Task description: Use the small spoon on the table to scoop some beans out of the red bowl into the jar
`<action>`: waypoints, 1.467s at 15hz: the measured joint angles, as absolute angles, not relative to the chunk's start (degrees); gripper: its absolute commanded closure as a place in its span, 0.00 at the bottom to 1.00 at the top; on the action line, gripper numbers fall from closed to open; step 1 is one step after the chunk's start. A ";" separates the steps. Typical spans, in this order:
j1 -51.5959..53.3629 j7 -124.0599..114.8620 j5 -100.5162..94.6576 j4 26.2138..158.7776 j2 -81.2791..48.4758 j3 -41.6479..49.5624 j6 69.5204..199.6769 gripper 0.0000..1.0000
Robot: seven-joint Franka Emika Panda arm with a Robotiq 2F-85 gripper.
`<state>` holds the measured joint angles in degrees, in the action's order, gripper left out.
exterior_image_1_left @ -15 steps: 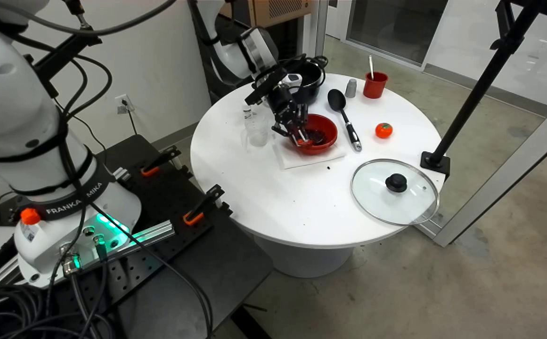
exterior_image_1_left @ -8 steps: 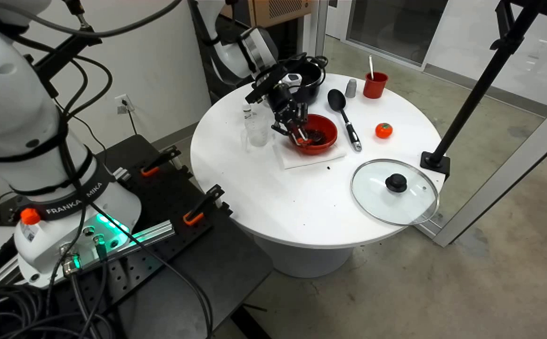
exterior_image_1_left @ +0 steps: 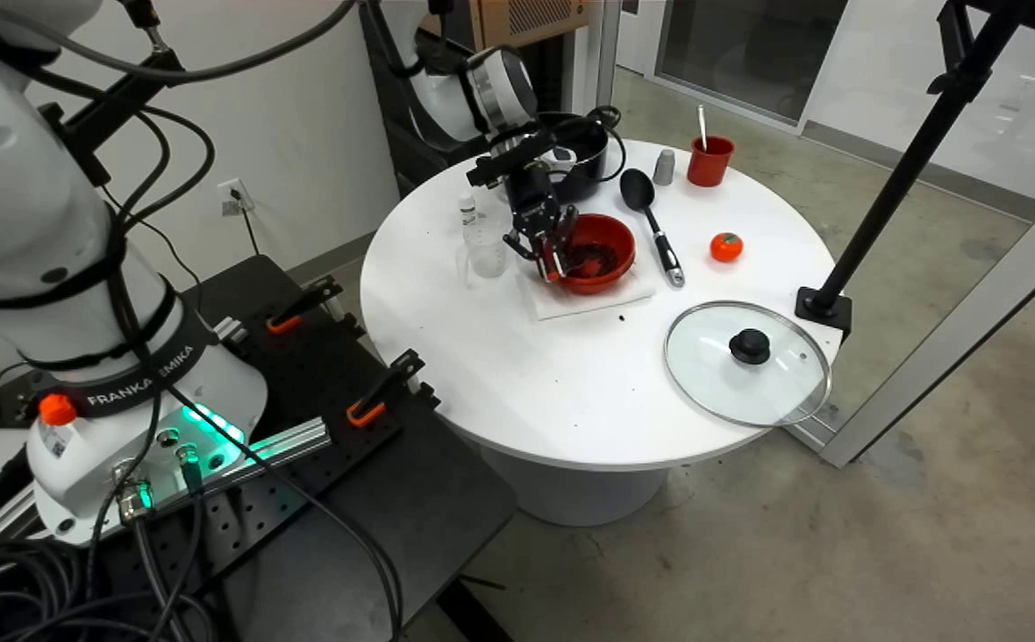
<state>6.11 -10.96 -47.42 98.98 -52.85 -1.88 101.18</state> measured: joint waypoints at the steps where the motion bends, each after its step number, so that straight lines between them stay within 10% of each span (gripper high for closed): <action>1: 5.69 -9.75 -46.08 98.73 -52.86 -1.91 101.18 0.95; 22: -1.74 6.52 -19.46 91.34 -53.20 -0.96 101.01 0.95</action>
<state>-1.74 6.52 -19.46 91.34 -53.20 -0.96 101.01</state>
